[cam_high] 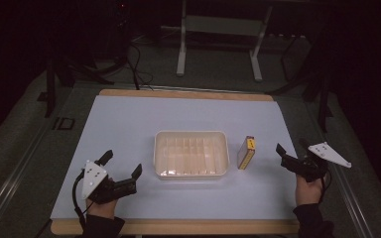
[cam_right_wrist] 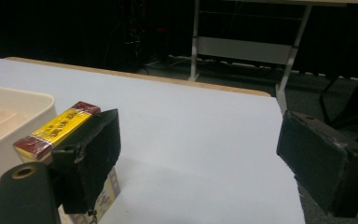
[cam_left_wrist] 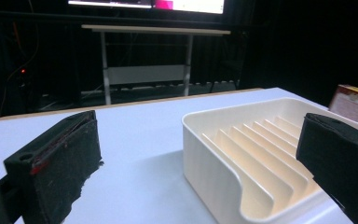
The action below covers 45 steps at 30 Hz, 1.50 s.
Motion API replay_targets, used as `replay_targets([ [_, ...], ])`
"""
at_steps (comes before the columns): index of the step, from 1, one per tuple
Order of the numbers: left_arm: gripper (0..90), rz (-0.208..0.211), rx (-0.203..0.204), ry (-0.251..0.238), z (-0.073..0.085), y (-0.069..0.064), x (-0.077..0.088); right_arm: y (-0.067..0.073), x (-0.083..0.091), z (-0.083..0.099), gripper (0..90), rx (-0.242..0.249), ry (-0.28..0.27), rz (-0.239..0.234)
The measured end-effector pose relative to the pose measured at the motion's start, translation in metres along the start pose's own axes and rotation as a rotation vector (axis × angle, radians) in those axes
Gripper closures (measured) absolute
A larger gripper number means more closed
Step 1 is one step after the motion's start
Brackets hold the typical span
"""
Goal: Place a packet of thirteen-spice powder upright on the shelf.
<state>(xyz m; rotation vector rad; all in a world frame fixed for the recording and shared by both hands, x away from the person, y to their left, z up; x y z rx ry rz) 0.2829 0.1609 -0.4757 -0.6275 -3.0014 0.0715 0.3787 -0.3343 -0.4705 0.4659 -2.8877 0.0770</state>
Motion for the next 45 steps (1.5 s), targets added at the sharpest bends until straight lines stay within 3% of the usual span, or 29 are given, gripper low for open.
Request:
replay_targets([
  [3, 0.0, 0.053, -0.043, 0.011, 0.004, -0.004, 0.008, 0.001, -0.002, -0.001, 13.5, 0.005, 0.007, -0.018],
  [4, 0.0, 0.099, -0.058, 0.041, 0.011, -0.008, 0.01, 0.002, -0.002, -0.002, 13.5, 0.012, 0.013, -0.023],
  [10, 0.0, 0.165, -0.073, 0.085, 0.023, -0.011, 0.016, 0.002, -0.002, -0.006, 13.5, 0.019, 0.018, -0.04],
  [19, 0.0, 0.141, -0.11, 0.07, 0.022, -0.011, 0.025, 0.0, -0.002, -0.008, 13.5, 0.026, 0.027, -0.048],
  [30, 0.0, 0.167, -0.098, 0.063, 0.024, -0.016, 0.028, 0.0, -0.003, 0.0, 13.6, 0.028, 0.057, -0.049],
  [37, 0.0, 0.155, -0.116, 0.064, 0.024, -0.014, 0.029, -0.003, -0.004, -0.004, 13.6, 0.057, 0.079, -0.069],
  [41, 0.0, 0.155, -0.122, 0.065, 0.024, -0.013, 0.029, -0.005, -0.005, -0.002, 13.6, 0.062, 0.123, -0.112],
  [45, 0.0, 0.157, -0.127, 0.066, 0.024, -0.013, 0.03, -0.004, -0.004, 0.001, 13.6, 0.126, 0.152, -0.231],
])
Point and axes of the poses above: each handheld gripper's, and its own axes: x roughly backward along the jaws, z roughly out of its underside, y roughly to its left, the point moved 8 cm from there along -x, roughly forward along the jaws, and after that the axes turned 4 degrees about -y, right-handed, at the moved point
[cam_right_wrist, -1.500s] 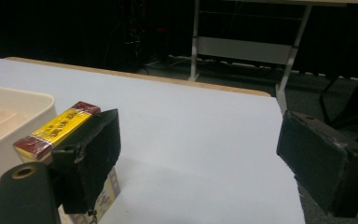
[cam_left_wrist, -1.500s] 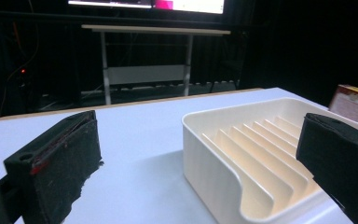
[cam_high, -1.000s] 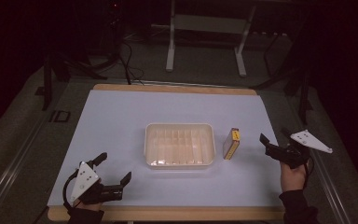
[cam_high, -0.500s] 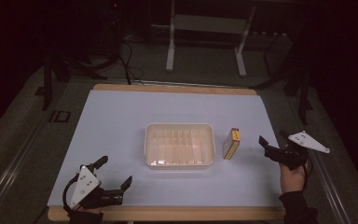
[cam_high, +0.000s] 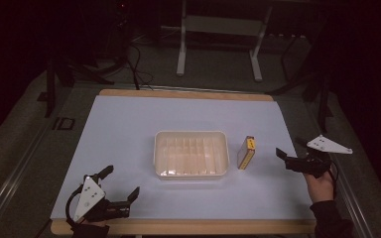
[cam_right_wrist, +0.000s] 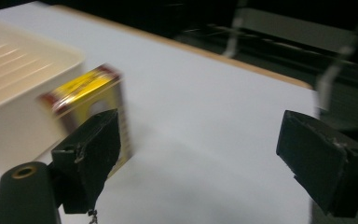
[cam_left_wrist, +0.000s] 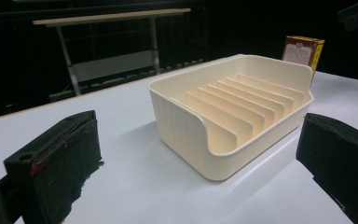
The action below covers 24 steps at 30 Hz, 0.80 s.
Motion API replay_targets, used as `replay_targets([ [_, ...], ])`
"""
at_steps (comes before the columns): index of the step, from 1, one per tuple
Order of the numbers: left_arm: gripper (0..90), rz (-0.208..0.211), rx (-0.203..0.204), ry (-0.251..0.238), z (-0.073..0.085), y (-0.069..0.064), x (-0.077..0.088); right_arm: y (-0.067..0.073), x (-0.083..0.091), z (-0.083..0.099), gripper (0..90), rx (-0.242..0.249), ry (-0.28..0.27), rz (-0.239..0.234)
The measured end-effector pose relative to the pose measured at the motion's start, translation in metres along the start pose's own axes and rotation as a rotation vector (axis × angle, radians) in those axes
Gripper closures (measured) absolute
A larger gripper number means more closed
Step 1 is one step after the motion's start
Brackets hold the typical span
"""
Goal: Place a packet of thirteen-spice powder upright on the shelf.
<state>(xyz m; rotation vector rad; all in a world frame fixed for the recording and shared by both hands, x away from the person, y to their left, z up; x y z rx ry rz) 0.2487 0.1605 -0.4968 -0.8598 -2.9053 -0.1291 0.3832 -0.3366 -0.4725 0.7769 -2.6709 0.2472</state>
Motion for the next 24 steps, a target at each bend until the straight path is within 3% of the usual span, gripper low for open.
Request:
replay_targets([
  [3, 0.0, -0.001, -0.003, 0.001, 0.0, 0.0, 0.0, 0.0, 0.0, 0.006, 13.6, 0.044, 0.041, -0.103],
  [8, 0.0, 0.002, -0.009, 0.005, 0.001, 0.0, 0.001, -0.003, 0.002, 0.013, 13.6, 0.016, 0.089, -0.221],
  [9, 0.0, 0.002, -0.009, 0.005, 0.001, 0.0, 0.001, -0.003, 0.002, 0.013, 13.6, 0.016, 0.089, -0.221],
  [10, 0.0, 0.006, -0.011, 0.004, 0.001, 0.0, 0.001, -0.001, 0.004, 0.02, 13.6, 0.028, 0.133, -0.318],
  [11, 0.0, 0.006, -0.011, 0.004, 0.001, 0.0, 0.001, -0.001, 0.004, 0.02, 13.6, 0.028, 0.133, -0.318],
  [12, 0.0, 0.009, -0.012, 0.006, 0.001, 0.0, 0.0, 0.003, 0.006, 0.026, 13.6, 0.039, 0.182, -0.394],
  [13, 0.0, 0.009, -0.012, 0.006, 0.001, 0.0, 0.0, 0.003, 0.006, 0.026, 13.6, 0.039, 0.182, -0.394],
  [15, 0.0, 0.011, -0.011, 0.008, 0.002, 0.0, 0.0, 0.008, 0.007, 0.035, 13.5, 0.064, 0.251, -0.455],
  [16, 0.0, 0.011, -0.011, 0.008, 0.002, 0.0, 0.0, 0.008, 0.007, 0.035, 13.5, 0.064, 0.251, -0.455],
  [18, 0.0, 0.013, -0.012, 0.009, 0.002, 0.0, 0.0, 0.013, 0.009, 0.042, 13.5, 0.08, 0.312, -0.496],
  [20, 0.0, 0.013, -0.013, 0.012, 0.002, 0.0, 0.0, 0.015, 0.01, 0.044, 13.5, 0.087, 0.334, -0.514],
  [22, 0.0, 0.017, -0.009, 0.012, 0.003, 0.0, -0.001, 0.021, 0.014, 0.049, 13.6, 0.125, 0.403, -0.548],
  [23, 0.0, 0.017, -0.009, 0.012, 0.003, 0.0, -0.001, 0.021, 0.014, 0.049, 13.6, 0.125, 0.403, -0.548],
  [24, 0.0, 0.023, -0.006, 0.015, 0.004, -0.001, -0.002, 0.023, 0.016, 0.052, 13.5, 0.154, 0.456, -0.558],
])
Point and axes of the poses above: each handheld gripper's, and its own axes: x roughly backward along the jaws, z roughly out of its underside, y roughly to its left, the point moved 8 cm from there along -x, roughly forward along the jaws, and after that the axes turned 4 degrees about -y, right-handed, at the moved point
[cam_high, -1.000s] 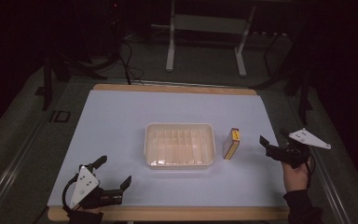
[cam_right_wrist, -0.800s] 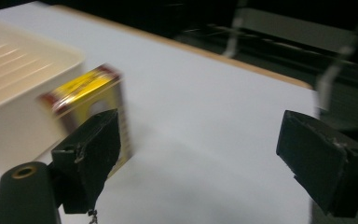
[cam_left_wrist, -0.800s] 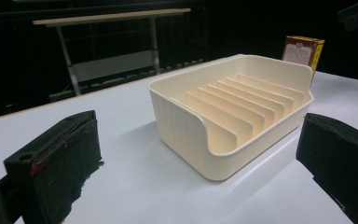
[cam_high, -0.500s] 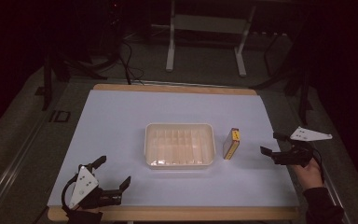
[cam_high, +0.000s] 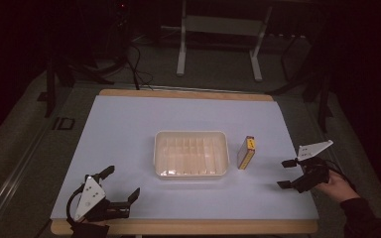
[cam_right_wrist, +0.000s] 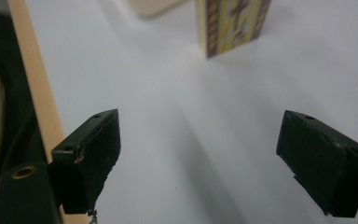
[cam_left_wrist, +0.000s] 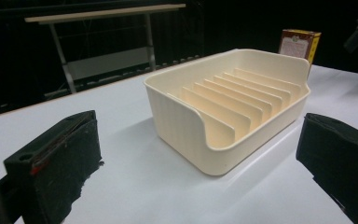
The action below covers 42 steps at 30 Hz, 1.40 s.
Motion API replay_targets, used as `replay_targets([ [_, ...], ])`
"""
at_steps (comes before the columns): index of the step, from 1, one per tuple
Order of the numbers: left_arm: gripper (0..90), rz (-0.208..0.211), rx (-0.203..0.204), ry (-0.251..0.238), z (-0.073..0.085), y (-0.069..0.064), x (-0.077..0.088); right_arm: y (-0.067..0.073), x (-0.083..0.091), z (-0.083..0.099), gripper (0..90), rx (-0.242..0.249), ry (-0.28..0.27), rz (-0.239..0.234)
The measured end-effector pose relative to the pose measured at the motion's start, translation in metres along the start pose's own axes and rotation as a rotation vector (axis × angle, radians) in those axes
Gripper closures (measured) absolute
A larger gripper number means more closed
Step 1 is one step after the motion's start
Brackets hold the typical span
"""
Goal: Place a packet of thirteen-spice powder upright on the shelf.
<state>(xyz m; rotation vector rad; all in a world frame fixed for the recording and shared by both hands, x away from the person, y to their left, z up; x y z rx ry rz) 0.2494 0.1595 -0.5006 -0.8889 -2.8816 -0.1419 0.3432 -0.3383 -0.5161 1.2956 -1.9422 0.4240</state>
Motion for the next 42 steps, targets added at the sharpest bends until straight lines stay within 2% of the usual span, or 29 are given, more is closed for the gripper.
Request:
replay_targets([
  [1, 0.0, 0.002, 0.0, 0.001, 0.0, 0.0, 0.0, 0.002, 0.0, 0.001, 13.5, 0.008, 0.026, -0.007],
  [2, 0.0, 0.002, 0.0, 0.001, 0.0, 0.0, 0.0, 0.002, 0.0, 0.001, 13.5, 0.008, 0.026, -0.007],
  [3, 0.0, 0.003, 0.002, -0.002, 0.0, 0.0, 0.0, 0.005, 0.0, 0.002, 13.5, 0.025, 0.075, -0.009],
  [5, 0.0, 0.005, 0.002, -0.005, 0.0, -0.001, 0.0, 0.007, 0.001, 0.003, 13.6, 0.036, 0.126, -0.016],
  [7, 0.0, 0.004, 0.002, -0.004, 0.0, -0.001, 0.0, 0.008, 0.002, 0.003, 13.6, 0.042, 0.147, -0.017],
  [8, 0.0, 0.006, 0.001, -0.003, 0.0, -0.001, 0.0, 0.01, 0.002, 0.004, 13.7, 0.047, 0.192, -0.024],
  [11, 0.0, 0.015, -0.002, 0.0, 0.0, -0.002, -0.001, 0.013, 0.003, 0.005, 13.8, 0.066, 0.276, -0.023],
  [12, 0.0, 0.015, -0.002, 0.0, 0.0, -0.002, -0.001, 0.013, 0.003, 0.005, 13.8, 0.066, 0.276, -0.023],
  [14, 0.0, 0.017, -0.005, 0.001, 0.0, -0.003, -0.001, 0.015, 0.004, 0.005, 13.8, 0.075, 0.316, -0.029],
  [17, 0.0, 0.021, -0.006, -0.001, 0.0, -0.003, -0.001, 0.02, 0.004, 0.004, 13.8, 0.101, 0.402, -0.027],
  [18, 0.0, 0.021, -0.007, 0.001, 0.0, -0.004, -0.001, 0.02, 0.004, 0.004, 13.8, 0.101, 0.402, -0.027],
  [21, 0.0, 0.027, -0.007, 0.005, 0.0, -0.004, -0.001, 0.026, 0.002, 0.003, 13.9, 0.117, 0.469, -0.042],
  [22, 0.0, 0.027, -0.007, 0.005, 0.0, -0.004, -0.001, 0.026, 0.002, 0.003, 13.9, 0.117, 0.469, -0.042],
  [23, 0.0, 0.035, -0.011, 0.01, 0.001, -0.006, -0.002, 0.031, 0.0, 0.004, 14.1, 0.147, 0.539, -0.053],
  [26, 0.0, 0.039, -0.011, 0.013, 0.001, -0.006, -0.002, 0.035, -0.002, 0.003, 14.0, 0.158, 0.565, -0.06],
  [33, 0.0, 0.052, -0.011, 0.017, 0.001, -0.008, -0.003, 0.055, -0.012, -0.007, 14.1, 0.196, 0.63, -0.103],
  [39, 0.0, 0.067, -0.02, 0.017, 0.001, -0.01, -0.004, 0.065, -0.018, -0.015, 14.1, 0.222, 0.639, -0.125],
  [42, 0.0, 0.072, -0.02, 0.021, 0.001, -0.01, -0.004, 0.073, -0.023, -0.023, 14.0, 0.262, 0.632, -0.152],
])
Point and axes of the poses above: each handheld gripper's, and its own axes: x roughly backward along the jaws, z roughly out of its underside, y roughly to its left, the point moved 8 cm from there along -x, roughly forward along the jaws, and after that the axes turned 4 degrees about -y, right-handed, at the moved point
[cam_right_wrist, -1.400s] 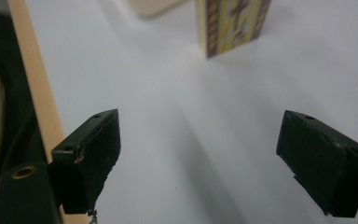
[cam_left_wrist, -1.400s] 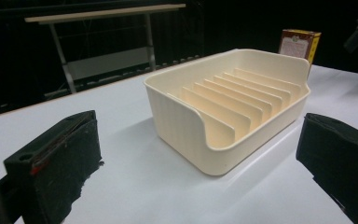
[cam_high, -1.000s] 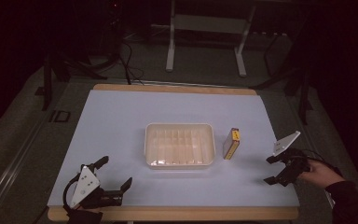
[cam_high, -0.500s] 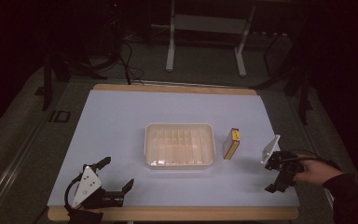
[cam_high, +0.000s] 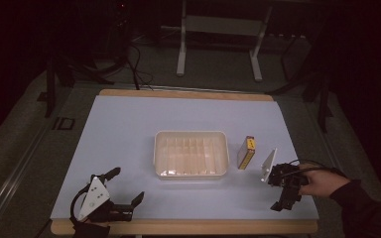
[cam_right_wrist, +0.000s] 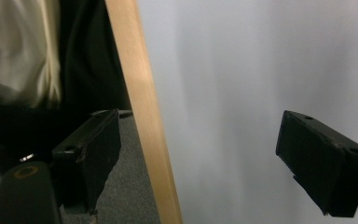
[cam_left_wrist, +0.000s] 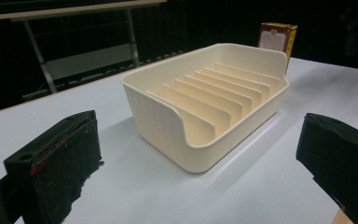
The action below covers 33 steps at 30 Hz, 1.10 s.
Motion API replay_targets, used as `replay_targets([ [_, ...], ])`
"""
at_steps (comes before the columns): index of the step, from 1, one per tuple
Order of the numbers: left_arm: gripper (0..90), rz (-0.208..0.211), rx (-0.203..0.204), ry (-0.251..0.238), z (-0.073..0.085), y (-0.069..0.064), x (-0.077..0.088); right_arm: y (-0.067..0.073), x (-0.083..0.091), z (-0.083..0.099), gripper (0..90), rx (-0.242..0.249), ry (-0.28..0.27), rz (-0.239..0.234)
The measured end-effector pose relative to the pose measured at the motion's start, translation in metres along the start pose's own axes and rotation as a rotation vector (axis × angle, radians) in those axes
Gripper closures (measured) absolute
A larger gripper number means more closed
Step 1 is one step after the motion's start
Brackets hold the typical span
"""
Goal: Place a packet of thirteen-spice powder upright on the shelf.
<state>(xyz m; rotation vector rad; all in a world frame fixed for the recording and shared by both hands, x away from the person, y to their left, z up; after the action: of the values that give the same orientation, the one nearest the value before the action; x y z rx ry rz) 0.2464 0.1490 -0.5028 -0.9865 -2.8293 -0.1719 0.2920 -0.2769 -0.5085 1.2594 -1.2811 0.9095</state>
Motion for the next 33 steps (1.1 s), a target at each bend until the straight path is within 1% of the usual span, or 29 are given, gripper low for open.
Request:
replay_targets([
  [3, 0.0, 0.002, 0.002, -0.001, 0.0, 0.0, 0.0, 0.003, 0.0, -0.009, 14.0, 0.027, 0.003, -0.009],
  [4, 0.0, 0.002, 0.002, -0.001, 0.0, 0.0, 0.0, 0.003, 0.0, -0.009, 14.0, 0.027, 0.003, -0.009],
  [5, 0.0, 0.002, 0.001, 0.001, 0.0, 0.0, 0.0, 0.004, -0.001, -0.015, 14.0, 0.045, 0.001, -0.016],
  [6, 0.0, 0.003, 0.003, 0.0, 0.0, 0.0, 0.0, 0.005, -0.001, -0.017, 14.0, 0.052, 0.0, -0.02],
  [10, 0.0, 0.004, 0.003, 0.0, 0.0, 0.0, 0.0, 0.006, -0.001, -0.023, 14.0, 0.064, -0.001, -0.024],
  [11, 0.0, 0.004, 0.003, 0.0, 0.0, 0.0, 0.0, 0.007, -0.001, -0.03, 14.0, 0.085, 0.001, -0.031],
  [14, 0.0, 0.004, 0.003, 0.001, 0.0, 0.0, 0.0, 0.008, -0.001, -0.034, 14.0, 0.095, 0.003, -0.032],
  [16, 0.0, 0.005, 0.005, 0.0, 0.0, 0.0, -0.001, 0.01, -0.001, -0.038, 14.1, 0.111, 0.0, -0.037],
  [17, 0.0, 0.009, 0.005, 0.004, 0.001, 0.0, -0.001, 0.011, 0.0, -0.043, 14.1, 0.129, 0.001, -0.036],
  [20, 0.0, 0.012, 0.006, 0.007, 0.001, 0.0, -0.001, 0.012, 0.0, -0.045, 14.1, 0.138, 0.007, -0.04],
  [21, 0.0, 0.013, 0.005, 0.006, 0.001, 0.0, -0.001, 0.012, 0.001, -0.05, 14.2, 0.149, 0.003, -0.044],
  [25, 0.0, 0.013, 0.008, 0.005, 0.001, 0.0, -0.001, 0.015, 0.001, -0.057, 14.3, 0.178, 0.011, -0.052],
  [27, 0.0, 0.015, 0.009, 0.006, 0.001, 0.0, -0.001, 0.015, 0.002, -0.06, 14.2, 0.178, 0.017, -0.052],
  [28, 0.0, 0.015, 0.009, 0.006, 0.001, 0.0, -0.001, 0.015, 0.003, -0.062, 14.2, 0.189, 0.015, -0.052],
  [31, 0.0, 0.016, 0.009, 0.005, 0.001, -0.001, -0.001, 0.015, 0.006, -0.066, 13.5, 0.19, 0.011, -0.052],
  [32, 0.0, 0.017, 0.009, 0.005, 0.001, -0.001, -0.001, 0.015, 0.007, -0.068, 13.5, 0.2, 0.002, -0.049],
  [33, 0.0, 0.017, 0.01, 0.004, 0.001, -0.001, -0.001, 0.016, 0.009, -0.07, 13.6, 0.197, 0.002, -0.049],
])
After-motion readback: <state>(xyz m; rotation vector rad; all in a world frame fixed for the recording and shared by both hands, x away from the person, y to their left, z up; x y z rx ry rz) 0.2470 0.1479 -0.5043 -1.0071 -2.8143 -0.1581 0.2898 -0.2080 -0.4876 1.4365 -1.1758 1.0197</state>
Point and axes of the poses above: each handheld gripper's, and its own axes: x roughly backward along the jaws, z roughly out of its underside, y roughly to its left, the point moved 8 cm from there along -x, roughly forward along the jaws, and after that the axes turned 4 degrees about -y, right-handed, at the moved point
